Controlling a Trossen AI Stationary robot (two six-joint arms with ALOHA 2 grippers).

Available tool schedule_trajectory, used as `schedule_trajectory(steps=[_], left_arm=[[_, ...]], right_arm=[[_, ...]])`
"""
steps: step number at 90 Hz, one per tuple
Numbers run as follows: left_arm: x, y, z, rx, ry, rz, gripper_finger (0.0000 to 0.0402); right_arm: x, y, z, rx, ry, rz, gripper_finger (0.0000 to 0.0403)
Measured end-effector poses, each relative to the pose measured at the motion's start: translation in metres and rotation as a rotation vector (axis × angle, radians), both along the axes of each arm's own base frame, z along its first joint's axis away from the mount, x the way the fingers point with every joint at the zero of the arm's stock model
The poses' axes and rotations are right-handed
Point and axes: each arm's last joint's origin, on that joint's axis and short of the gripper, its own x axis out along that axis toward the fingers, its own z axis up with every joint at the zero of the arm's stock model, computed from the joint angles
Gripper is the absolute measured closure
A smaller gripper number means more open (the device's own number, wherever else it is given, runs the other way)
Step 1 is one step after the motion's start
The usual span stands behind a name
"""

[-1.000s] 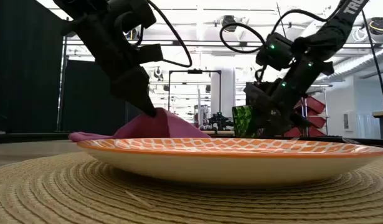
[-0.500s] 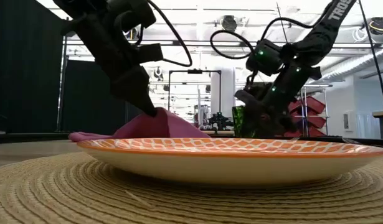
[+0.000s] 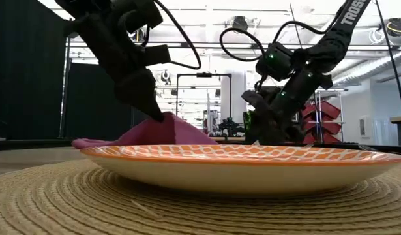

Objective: Set table place
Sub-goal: Fold the purple table napkin

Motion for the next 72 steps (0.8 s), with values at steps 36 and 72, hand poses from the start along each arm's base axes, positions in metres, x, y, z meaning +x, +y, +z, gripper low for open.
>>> schedule_trajectory(steps=[36,72], left_arm=[[0.001,-0.004,0.001,-0.019,-0.026,0.01,0.0401],[-0.002,-0.016,0.018,-0.021,-0.199,0.167,0.0402]], right_arm=[[0.011,-0.001,0.017,-0.034,-0.118,0.061,0.0402],[0.045,-0.022,0.092,-0.196,-0.156,0.15,0.0403]])
